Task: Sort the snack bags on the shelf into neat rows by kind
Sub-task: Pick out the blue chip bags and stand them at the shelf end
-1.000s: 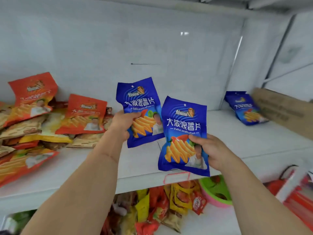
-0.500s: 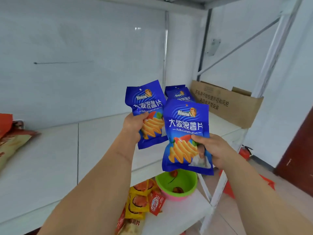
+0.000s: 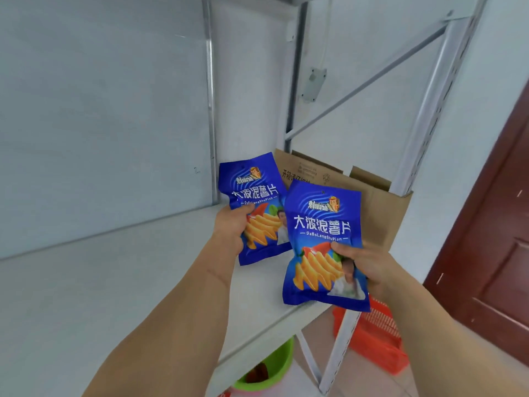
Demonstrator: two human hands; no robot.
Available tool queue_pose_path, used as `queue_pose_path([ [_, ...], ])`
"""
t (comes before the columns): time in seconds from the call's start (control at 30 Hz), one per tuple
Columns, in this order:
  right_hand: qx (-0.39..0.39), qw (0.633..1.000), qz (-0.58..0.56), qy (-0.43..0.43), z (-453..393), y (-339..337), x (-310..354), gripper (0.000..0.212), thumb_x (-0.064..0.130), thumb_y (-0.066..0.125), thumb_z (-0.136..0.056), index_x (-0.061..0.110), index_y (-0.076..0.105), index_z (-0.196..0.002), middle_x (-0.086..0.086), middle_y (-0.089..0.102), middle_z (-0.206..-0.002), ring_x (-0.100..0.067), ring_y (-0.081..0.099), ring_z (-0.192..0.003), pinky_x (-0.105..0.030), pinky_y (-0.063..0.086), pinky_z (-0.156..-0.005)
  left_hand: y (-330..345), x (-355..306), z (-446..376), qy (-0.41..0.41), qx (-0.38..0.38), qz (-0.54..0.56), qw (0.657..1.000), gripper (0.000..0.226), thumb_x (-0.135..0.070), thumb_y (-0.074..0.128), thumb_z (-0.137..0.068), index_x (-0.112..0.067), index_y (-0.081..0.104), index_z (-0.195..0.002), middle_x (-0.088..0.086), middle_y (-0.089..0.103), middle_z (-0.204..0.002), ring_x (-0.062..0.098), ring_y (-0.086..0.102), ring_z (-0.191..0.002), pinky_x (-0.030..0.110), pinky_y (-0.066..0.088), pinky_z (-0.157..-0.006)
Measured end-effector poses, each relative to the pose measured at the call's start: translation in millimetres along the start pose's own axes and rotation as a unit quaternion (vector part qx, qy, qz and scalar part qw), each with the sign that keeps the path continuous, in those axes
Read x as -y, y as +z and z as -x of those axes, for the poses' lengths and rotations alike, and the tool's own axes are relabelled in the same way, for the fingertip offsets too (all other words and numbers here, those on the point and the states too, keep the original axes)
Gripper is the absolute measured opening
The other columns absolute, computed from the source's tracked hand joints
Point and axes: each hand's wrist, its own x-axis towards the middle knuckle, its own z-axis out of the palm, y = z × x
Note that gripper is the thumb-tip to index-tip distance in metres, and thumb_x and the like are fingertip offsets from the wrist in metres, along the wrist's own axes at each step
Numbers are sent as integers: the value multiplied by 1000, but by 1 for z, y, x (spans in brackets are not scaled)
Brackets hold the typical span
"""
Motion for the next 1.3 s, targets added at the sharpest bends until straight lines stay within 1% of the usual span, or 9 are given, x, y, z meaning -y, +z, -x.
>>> queue_pose_path([
  [0.13,11,1000,6,5,-43,-16,0,41,38,75,-83,1,62,-93,-12,56,-54,-33,60,-76,-50,54,-93,24,13,-31,0,-18,-6,1000,19,-17,76,-87,-11,65,-101,11,74,-97,29,73,-86,43,60,-77],
  [0.23,32,999,7,-1,-72,-20,4,40,38,76,-82,3,62,-95,-11,57,-54,-27,63,-71,-46,55,-91,36,24,-45,3,-50,-22,999,16,-19,77,-87,-14,64,-95,9,74,-93,28,72,-85,43,60,-78],
  [0.4,91,995,18,-28,-108,-22,13,38,35,74,-84,1,64,-94,-11,53,-51,-21,55,-57,-38,53,-78,50,36,-58,8,-112,-35,993,20,-22,75,-88,-11,66,-101,8,74,-93,26,72,-85,41,60,-77],
  [0.7,177,983,33,-40,-136,-12,21,27,29,71,-88,5,62,-80,-10,51,-46,-20,49,-46,-28,47,-59,61,37,-60,25,-176,-66,982,29,-31,78,-81,-11,66,-98,9,77,-93,29,74,-88,52,59,-87],
  [0.93,173,982,45,-54,-156,2,27,20,24,73,-88,8,62,-82,3,56,-42,-8,49,-35,-22,43,-44,59,27,-55,16,-201,-32,979,49,-59,52,-95,-12,62,-91,8,77,-91,26,74,-87,40,57,-85],
  [1.03,174,983,32,-46,-162,11,27,20,24,76,-85,7,66,-90,2,68,-57,-12,60,-49,-26,48,-51,55,30,-51,38,-208,-5,977,54,-63,45,-97,-13,65,-98,7,77,-95,25,74,-91,44,59,-89],
  [1.13,182,982,27,-47,-167,21,24,21,23,79,-83,10,70,-97,-6,77,-85,-23,73,-77,-38,58,-72,56,35,-48,80,-210,-15,974,58,-68,45,-93,-16,62,-112,4,76,-103,20,75,-87,38,61,-72],
  [1.2,193,979,38,-58,-170,26,24,17,21,79,-83,14,70,-95,-4,77,-90,-21,74,-83,-42,60,-78,61,36,-45,91,-206,-11,974,52,-65,51,-92,-20,56,-116,-1,73,-102,15,73,-87,31,58,-66],
  [1.3,186,978,58,-77,-173,30,23,16,24,79,-82,19,68,-92,-2,77,-91,-19,74,-83,-41,60,-79,67,33,-46,88,-192,-8,978,51,-60,60,-90,-21,50,-122,-2,72,-103,15,73,-87,33,60,-70],
])
